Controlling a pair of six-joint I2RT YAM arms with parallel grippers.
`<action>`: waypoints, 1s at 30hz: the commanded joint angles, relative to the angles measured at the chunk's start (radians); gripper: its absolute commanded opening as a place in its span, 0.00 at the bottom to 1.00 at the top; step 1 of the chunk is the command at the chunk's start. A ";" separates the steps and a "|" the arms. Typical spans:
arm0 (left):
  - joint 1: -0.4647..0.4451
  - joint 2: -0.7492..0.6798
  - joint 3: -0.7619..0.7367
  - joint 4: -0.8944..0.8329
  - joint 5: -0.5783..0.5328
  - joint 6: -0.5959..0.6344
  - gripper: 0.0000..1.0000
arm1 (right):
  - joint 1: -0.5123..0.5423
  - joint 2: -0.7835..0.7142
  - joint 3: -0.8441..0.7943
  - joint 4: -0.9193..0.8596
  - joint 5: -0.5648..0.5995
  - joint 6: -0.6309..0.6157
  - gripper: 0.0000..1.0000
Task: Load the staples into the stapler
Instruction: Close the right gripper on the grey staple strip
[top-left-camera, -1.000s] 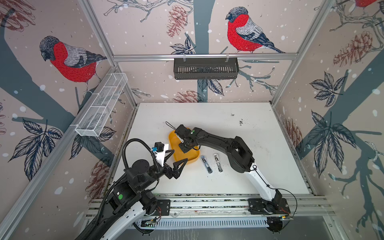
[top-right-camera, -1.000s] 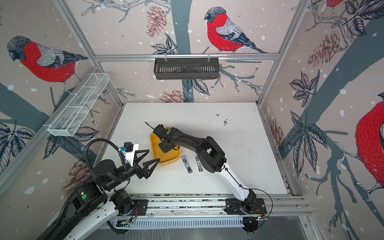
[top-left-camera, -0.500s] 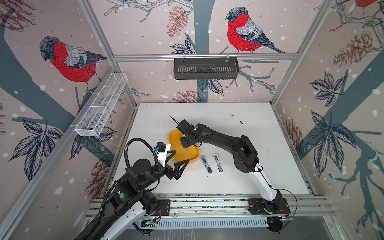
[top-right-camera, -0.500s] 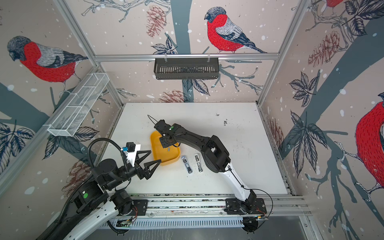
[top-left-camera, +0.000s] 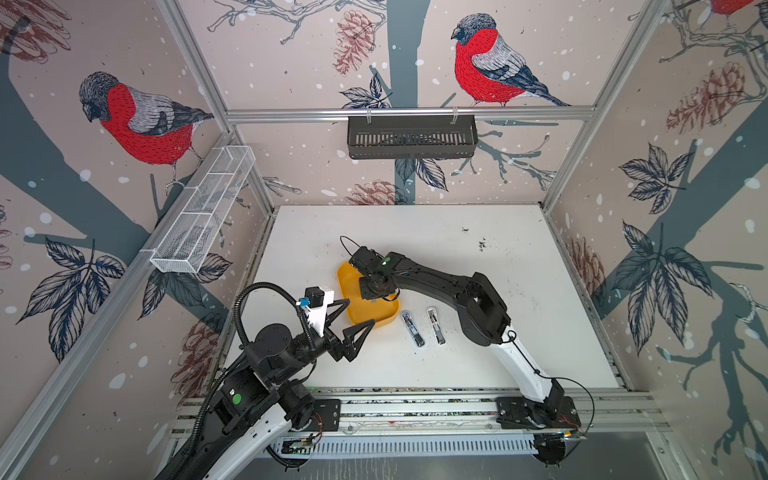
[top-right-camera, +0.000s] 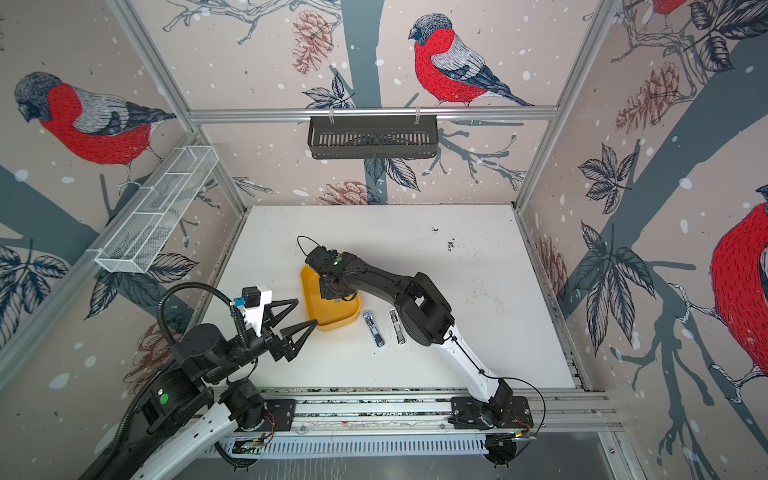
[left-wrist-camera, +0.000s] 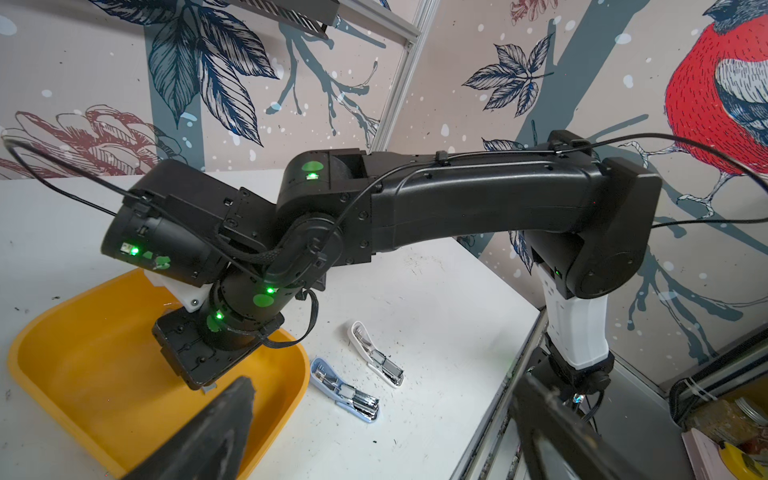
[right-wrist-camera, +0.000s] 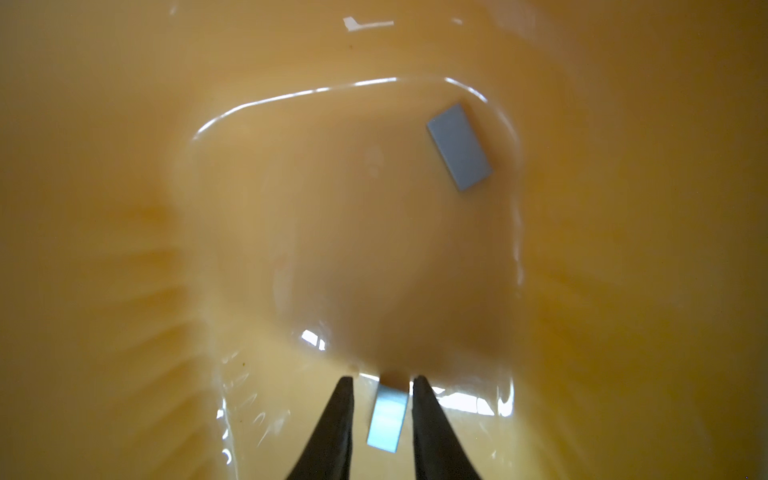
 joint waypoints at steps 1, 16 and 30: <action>0.003 -0.004 -0.003 0.038 0.019 -0.002 0.97 | 0.005 0.005 0.006 -0.033 0.020 0.050 0.27; 0.003 -0.006 -0.002 0.041 0.027 -0.002 0.97 | 0.008 0.037 0.011 -0.023 -0.017 0.056 0.26; 0.006 0.006 -0.004 0.041 0.033 -0.002 0.97 | 0.037 0.109 0.091 -0.132 0.025 0.016 0.19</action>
